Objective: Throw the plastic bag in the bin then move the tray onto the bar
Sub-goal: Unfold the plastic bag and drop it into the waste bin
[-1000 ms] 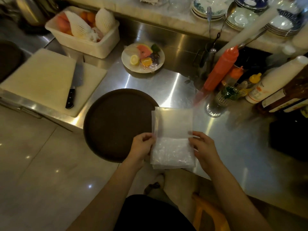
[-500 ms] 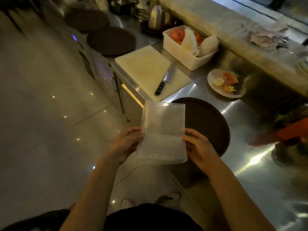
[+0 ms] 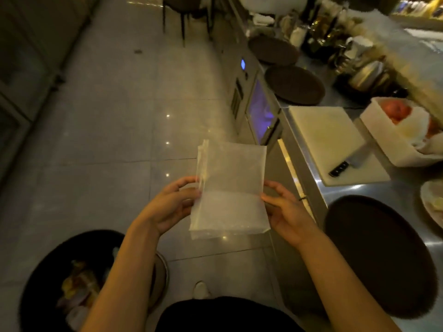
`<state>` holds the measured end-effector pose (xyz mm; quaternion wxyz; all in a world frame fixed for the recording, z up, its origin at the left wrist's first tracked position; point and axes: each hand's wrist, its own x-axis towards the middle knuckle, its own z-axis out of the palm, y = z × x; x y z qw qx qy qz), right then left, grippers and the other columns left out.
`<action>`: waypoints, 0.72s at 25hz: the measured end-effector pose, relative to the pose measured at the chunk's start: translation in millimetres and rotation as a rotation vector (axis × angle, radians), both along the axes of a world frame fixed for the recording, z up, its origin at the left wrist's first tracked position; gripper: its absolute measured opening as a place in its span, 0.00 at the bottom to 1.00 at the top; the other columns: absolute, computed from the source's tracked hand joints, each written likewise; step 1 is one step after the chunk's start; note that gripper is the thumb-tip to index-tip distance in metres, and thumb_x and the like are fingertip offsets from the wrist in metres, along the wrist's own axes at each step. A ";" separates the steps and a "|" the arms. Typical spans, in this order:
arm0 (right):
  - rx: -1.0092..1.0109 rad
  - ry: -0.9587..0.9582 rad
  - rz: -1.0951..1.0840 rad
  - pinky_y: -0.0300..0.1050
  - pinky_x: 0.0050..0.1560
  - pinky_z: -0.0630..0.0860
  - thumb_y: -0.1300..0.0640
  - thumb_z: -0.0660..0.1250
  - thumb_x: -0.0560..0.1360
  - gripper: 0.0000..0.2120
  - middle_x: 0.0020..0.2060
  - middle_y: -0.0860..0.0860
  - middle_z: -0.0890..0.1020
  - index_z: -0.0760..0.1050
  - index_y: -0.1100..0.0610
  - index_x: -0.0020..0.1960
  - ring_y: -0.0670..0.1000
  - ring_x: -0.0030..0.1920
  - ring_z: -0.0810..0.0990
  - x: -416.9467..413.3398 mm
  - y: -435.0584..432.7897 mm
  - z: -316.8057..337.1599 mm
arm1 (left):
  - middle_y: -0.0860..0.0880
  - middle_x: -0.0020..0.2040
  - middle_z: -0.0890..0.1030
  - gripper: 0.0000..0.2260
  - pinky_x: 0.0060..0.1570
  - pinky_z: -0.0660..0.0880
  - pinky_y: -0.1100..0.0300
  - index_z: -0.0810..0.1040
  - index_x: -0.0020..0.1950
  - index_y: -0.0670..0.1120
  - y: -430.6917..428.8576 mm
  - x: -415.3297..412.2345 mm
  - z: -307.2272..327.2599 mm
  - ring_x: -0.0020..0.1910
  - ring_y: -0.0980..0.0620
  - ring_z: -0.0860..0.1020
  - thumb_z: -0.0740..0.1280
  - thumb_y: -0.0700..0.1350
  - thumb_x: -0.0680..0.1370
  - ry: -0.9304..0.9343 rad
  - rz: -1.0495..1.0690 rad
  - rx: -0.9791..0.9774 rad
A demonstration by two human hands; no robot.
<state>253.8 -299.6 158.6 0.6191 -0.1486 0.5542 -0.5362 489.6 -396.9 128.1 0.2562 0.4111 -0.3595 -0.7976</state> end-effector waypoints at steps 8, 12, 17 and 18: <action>0.007 -0.027 0.379 0.44 0.40 0.82 0.66 0.68 0.66 0.09 0.40 0.53 0.85 0.77 0.58 0.46 0.50 0.37 0.84 70.3 -65.2 0.2 | 0.48 0.37 0.83 0.07 0.32 0.79 0.61 0.79 0.44 0.44 30.8 97.5 -6.3 0.32 0.52 0.82 0.66 0.32 0.73 0.097 0.375 0.034; 0.010 0.022 0.527 0.42 0.36 0.81 0.69 0.64 0.73 0.08 0.37 0.54 0.84 0.78 0.59 0.42 0.49 0.35 0.83 97.2 -94.2 -3.9 | 0.47 0.35 0.83 0.12 0.30 0.78 0.64 0.82 0.39 0.43 44.4 121.5 -8.0 0.31 0.54 0.83 0.63 0.30 0.75 0.059 0.533 0.023; -0.011 0.127 0.721 0.39 0.33 0.80 0.71 0.59 0.76 0.12 0.34 0.53 0.85 0.81 0.63 0.42 0.47 0.32 0.82 127.0 -137.3 -8.5 | 0.47 0.41 0.86 0.18 0.36 0.81 0.63 0.87 0.36 0.45 48.7 139.2 -5.6 0.37 0.54 0.84 0.62 0.31 0.77 -0.059 0.735 -0.009; -0.019 0.132 0.741 0.40 0.34 0.80 0.70 0.60 0.76 0.12 0.35 0.53 0.85 0.82 0.64 0.43 0.47 0.33 0.83 131.8 -146.5 -8.2 | 0.45 0.43 0.86 0.18 0.39 0.81 0.63 0.87 0.38 0.45 48.0 139.6 -3.2 0.40 0.53 0.84 0.61 0.32 0.78 -0.074 0.766 -0.007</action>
